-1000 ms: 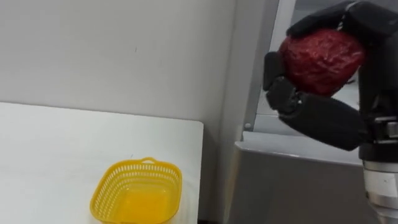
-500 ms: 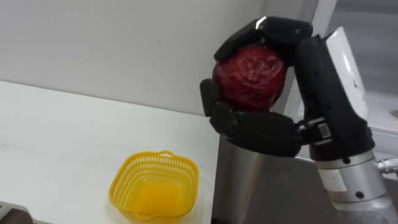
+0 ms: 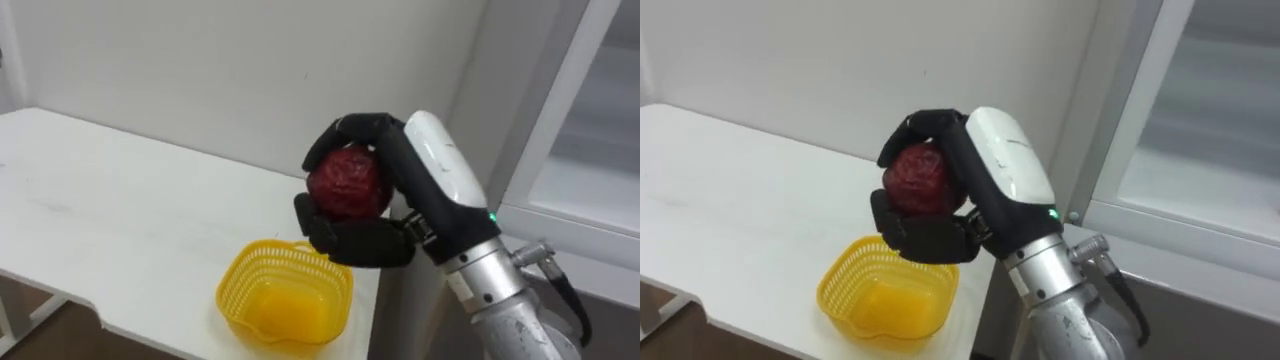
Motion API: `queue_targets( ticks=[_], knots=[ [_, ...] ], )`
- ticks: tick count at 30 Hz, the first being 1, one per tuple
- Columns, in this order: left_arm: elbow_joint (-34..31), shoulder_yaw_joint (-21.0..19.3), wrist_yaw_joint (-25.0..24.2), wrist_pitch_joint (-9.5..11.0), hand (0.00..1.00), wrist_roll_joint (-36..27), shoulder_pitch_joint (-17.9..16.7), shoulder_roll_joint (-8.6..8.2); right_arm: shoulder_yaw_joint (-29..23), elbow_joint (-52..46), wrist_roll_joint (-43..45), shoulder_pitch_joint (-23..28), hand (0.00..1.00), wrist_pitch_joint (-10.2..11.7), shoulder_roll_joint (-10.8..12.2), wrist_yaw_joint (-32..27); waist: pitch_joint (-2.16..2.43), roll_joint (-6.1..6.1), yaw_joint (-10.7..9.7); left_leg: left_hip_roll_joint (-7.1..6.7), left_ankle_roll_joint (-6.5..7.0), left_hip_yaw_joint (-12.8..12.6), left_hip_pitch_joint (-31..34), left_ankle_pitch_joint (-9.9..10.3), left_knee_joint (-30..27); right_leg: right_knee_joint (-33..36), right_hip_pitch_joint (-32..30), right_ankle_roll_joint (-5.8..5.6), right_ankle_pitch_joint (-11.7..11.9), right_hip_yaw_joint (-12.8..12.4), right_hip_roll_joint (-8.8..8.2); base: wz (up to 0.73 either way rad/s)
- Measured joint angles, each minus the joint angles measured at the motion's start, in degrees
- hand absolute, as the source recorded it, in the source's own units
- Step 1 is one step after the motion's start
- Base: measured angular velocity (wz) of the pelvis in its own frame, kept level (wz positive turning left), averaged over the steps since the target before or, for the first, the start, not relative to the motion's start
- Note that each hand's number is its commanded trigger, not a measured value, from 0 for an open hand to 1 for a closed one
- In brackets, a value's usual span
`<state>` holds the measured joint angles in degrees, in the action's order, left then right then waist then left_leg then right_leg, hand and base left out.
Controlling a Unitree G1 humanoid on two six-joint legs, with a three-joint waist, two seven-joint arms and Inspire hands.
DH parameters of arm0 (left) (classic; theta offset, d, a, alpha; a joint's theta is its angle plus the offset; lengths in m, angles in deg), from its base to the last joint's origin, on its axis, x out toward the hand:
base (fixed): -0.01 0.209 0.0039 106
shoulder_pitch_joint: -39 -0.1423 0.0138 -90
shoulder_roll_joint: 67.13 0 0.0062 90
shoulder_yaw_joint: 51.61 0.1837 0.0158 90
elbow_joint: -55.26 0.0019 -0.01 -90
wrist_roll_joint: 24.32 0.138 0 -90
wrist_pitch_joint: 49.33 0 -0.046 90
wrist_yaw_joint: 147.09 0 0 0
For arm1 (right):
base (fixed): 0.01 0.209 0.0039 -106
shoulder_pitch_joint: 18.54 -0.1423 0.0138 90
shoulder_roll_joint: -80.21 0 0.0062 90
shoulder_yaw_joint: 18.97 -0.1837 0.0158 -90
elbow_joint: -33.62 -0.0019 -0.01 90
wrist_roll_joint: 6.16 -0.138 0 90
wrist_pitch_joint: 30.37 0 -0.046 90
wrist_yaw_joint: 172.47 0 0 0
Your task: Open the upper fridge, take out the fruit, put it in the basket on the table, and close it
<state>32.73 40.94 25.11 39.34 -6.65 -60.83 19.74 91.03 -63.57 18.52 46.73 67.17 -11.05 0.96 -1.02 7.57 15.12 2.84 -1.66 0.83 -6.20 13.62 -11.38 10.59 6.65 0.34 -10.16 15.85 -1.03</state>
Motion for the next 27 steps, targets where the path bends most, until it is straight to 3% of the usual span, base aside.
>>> queue_targets(
  ticks=[4, 11, 17, 27],
  knots=[
    [-0.09, 0.2, -0.16, -0.08, 0.0, 0.0, 0.1, 0.19, 1.88, 4.07, 0.83, 0.0, 1.0, -0.14, 0.01, 0.0, -0.15, -0.22, 1.26, -0.06, -0.01, 0.59, 0.1, -0.02, -0.2, -0.06, 0.12, -0.01, 0.0, 0.17, -0.01, 0.07],
    [-1.55, -0.07, -1.51, -1.41, 0.0, 0.79, -0.27, 0.17, 3.34, 10.17, 2.45, -0.03, 1.0, -1.4, -0.03, -0.04, 0.01, -0.09, 3.62, -0.14, 0.0, 1.28, 0.77, -0.03, -0.12, -0.07, -0.29, -0.03, -0.02, 0.34, -0.03, 0.05],
    [-3.34, -0.01, -2.84, -2.48, 0.0, 1.87, -0.66, 0.19, 4.13, 14.61, 3.57, -1.2, 1.0, -3.18, -0.09, -0.2, 0.37, 0.42, 4.24, -0.51, 0.12, 2.43, 1.67, -0.13, -0.38, -0.03, -0.7, -0.16, -0.1, 1.58, -0.42, 0.09],
    [-3.3, 0.0, -2.97, -3.36, 0.0, 2.37, -0.67, 0.49, 4.42, 22.6, 2.56, -2.91, 1.0, -3.92, -0.11, -0.17, 0.19, 1.16, 5.2, -0.69, 0.17, 2.65, 2.5, -0.23, -0.78, 0.01, -1.02, -0.29, -0.18, 1.79, -0.6, 0.01]
  ],
)
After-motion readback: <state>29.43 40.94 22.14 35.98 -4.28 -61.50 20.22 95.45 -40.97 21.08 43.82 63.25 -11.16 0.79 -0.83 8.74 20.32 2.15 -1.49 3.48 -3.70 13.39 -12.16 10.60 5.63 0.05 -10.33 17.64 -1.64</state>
